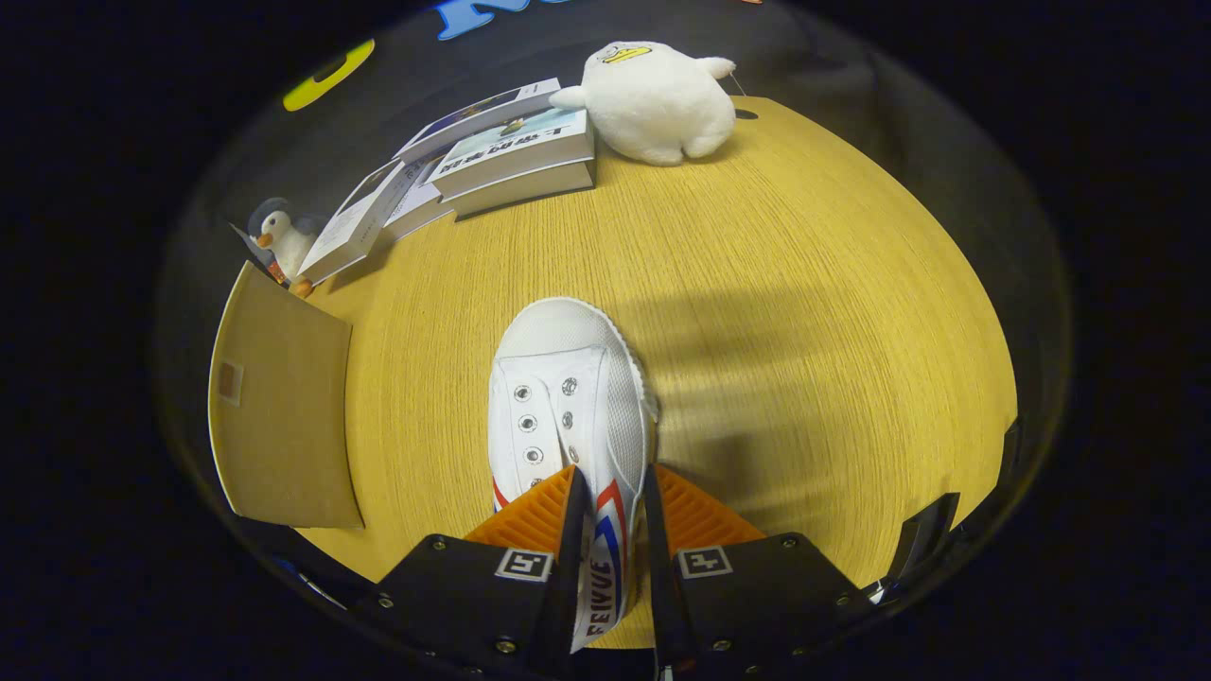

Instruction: Open the storage box then place both shoes into the box .Put the left shoe in first, then the right shoe, with the right side of both shoes facing outward in a uniform manner.

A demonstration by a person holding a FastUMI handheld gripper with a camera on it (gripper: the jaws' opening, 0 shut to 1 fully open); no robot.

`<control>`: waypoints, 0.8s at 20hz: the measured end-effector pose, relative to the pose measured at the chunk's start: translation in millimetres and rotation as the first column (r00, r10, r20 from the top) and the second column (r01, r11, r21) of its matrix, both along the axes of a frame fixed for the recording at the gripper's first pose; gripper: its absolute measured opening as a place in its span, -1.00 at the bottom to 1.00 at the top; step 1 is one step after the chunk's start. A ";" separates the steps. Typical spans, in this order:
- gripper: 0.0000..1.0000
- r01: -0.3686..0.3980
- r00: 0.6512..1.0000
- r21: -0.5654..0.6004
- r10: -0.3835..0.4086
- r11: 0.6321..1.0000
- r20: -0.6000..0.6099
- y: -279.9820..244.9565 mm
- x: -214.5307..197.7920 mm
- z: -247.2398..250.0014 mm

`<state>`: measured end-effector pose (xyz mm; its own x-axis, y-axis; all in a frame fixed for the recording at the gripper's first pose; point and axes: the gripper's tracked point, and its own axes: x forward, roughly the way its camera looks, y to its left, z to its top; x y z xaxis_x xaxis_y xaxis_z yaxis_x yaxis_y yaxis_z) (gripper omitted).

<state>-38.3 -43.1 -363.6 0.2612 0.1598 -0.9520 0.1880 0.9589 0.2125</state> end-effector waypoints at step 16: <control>-0.83 0.124 0.989 0.211 -0.138 0.970 0.057 42.5 23.1 78.7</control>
